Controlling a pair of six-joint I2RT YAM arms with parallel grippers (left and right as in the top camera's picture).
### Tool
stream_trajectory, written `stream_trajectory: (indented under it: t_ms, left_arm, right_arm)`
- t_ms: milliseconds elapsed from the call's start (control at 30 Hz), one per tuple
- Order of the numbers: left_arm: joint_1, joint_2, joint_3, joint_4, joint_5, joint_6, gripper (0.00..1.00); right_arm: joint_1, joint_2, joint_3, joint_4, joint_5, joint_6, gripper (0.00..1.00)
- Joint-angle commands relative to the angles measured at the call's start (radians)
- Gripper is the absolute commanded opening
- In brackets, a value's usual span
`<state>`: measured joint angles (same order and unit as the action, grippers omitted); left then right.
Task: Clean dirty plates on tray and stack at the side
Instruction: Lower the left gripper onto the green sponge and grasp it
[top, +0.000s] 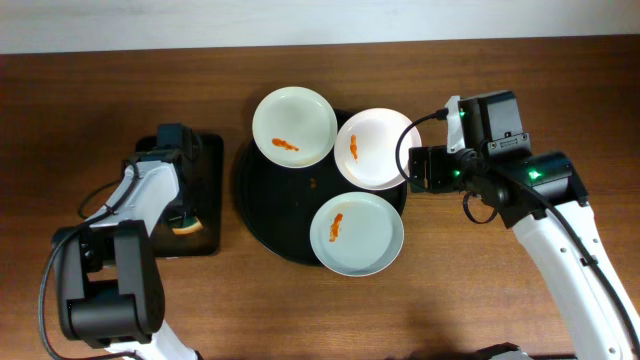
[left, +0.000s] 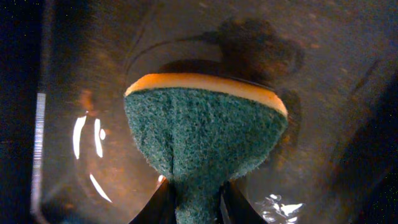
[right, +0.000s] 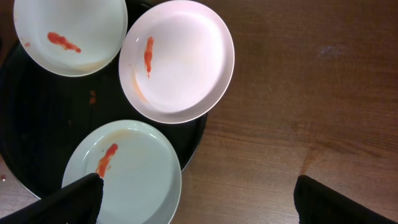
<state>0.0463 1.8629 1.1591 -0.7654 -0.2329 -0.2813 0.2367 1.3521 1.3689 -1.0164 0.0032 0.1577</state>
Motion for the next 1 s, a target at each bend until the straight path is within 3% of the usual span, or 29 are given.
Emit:
stream_trajectory:
  t_ms: [0, 67, 100, 300, 467, 533, 667, 867, 967]
  left_arm:
    - [0.002, -0.027, 0.066, 0.008, -0.09, -0.002, 0.25]
    - [0.002, -0.03, 0.068, 0.012, -0.089, -0.003, 0.33]
    - [0.002, -0.03, 0.067, 0.005, -0.089, -0.002, 0.44]
    - [0.002, -0.029, 0.058, 0.01, -0.09, -0.003, 0.68]
    - [0.003, -0.029, -0.003, 0.114, -0.089, -0.003, 0.67]
    - [0.002, -0.029, -0.036, 0.129, -0.089, -0.003, 0.6]
    - [0.003, -0.029, -0.083, 0.17, -0.088, -0.007, 0.59]
    - [0.003, -0.029, -0.095, 0.187, -0.085, -0.021, 0.34]
    - [0.003, -0.03, -0.093, 0.183, -0.086, -0.021, 0.32]
  right_arm:
    - [0.005, -0.005, 0.008, 0.003, 0.009, 0.005, 0.99]
    - [0.005, -0.005, 0.008, 0.003, 0.009, 0.005, 0.99]
    - [0.005, -0.005, 0.008, 0.003, 0.009, 0.005, 0.99]
    - [0.005, -0.005, 0.008, 0.003, 0.009, 0.005, 0.99]
    - [0.005, -0.005, 0.008, 0.003, 0.009, 0.005, 0.99]
    - [0.005, -0.005, 0.008, 0.003, 0.009, 0.005, 0.99]
    - [0.005, -0.005, 0.008, 0.003, 0.009, 0.005, 0.99]
    - [0.005, -0.005, 0.008, 0.003, 0.009, 0.005, 0.99]
    - [0.005, -0.005, 0.008, 0.003, 0.009, 0.005, 0.99]
